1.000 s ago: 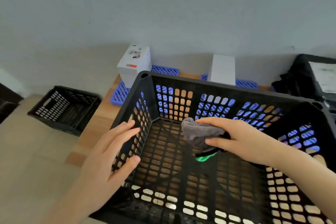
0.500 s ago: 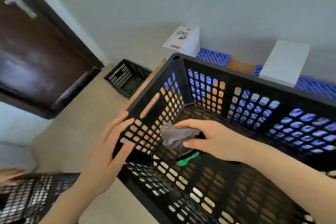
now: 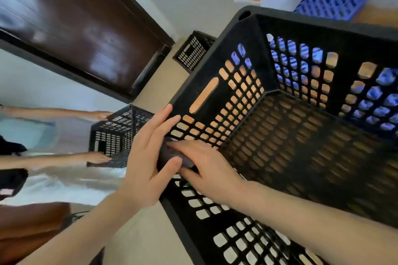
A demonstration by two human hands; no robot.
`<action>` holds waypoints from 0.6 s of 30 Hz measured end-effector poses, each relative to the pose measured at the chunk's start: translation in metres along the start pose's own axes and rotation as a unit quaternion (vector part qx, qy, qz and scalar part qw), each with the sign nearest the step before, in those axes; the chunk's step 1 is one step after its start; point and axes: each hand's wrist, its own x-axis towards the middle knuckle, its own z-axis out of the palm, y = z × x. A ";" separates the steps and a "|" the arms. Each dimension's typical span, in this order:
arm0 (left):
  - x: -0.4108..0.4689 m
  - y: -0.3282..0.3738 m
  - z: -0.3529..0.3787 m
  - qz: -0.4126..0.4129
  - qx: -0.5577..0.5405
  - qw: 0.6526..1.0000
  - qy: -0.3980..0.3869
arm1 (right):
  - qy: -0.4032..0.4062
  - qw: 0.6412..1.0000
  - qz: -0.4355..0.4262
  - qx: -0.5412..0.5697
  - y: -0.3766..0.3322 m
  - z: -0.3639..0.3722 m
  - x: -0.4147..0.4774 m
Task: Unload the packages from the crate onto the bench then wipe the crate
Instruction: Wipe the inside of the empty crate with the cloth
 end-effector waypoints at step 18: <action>0.006 0.004 0.000 -0.023 0.100 0.992 -0.071 | -0.132 0.967 0.209 -0.061 0.114 0.015 -0.030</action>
